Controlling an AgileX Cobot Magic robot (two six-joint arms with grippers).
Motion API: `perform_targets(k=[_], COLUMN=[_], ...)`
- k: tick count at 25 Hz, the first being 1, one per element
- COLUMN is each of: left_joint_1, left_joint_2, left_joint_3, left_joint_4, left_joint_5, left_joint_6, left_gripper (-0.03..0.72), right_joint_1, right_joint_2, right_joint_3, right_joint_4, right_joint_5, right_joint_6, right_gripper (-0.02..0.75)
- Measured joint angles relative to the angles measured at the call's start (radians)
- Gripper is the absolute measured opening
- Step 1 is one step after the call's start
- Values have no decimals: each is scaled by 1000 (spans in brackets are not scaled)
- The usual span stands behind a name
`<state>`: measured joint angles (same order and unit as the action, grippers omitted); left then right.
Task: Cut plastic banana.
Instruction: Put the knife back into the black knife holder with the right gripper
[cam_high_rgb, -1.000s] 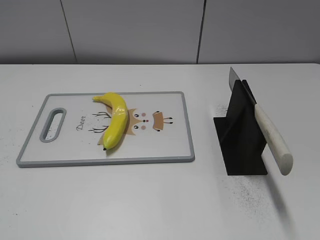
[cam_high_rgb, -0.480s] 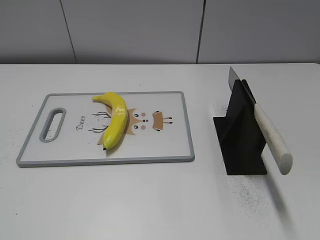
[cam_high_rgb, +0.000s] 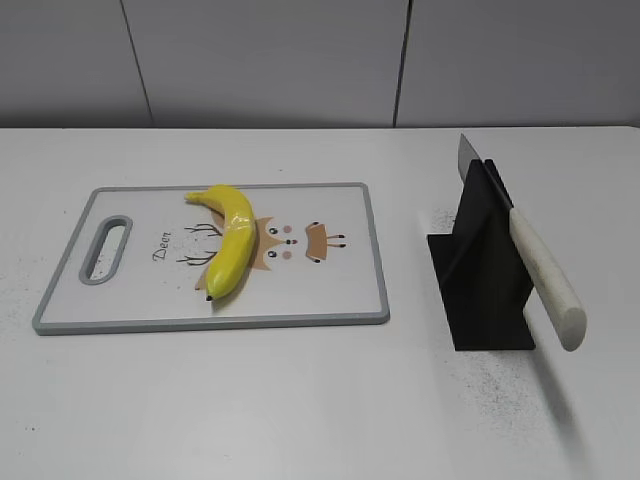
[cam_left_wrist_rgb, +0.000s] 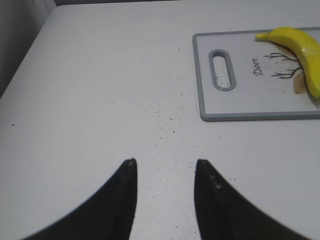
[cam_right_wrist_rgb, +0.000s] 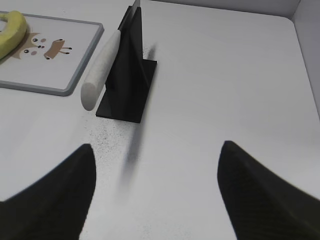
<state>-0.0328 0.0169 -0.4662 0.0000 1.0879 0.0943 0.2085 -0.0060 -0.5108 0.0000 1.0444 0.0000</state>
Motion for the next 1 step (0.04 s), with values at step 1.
perform_targets(k=[1], left_joint_1=[0], left_joint_2=[0], left_joint_3=[0], left_joint_4=[0], left_joint_5=[0], left_joint_6=[0], left_gripper=[356], right_joint_1=[0], right_joint_2=[0], right_joint_3=[0], right_joint_4=[0], right_joint_5=[0], right_joint_6=[0], right_gripper=[572])
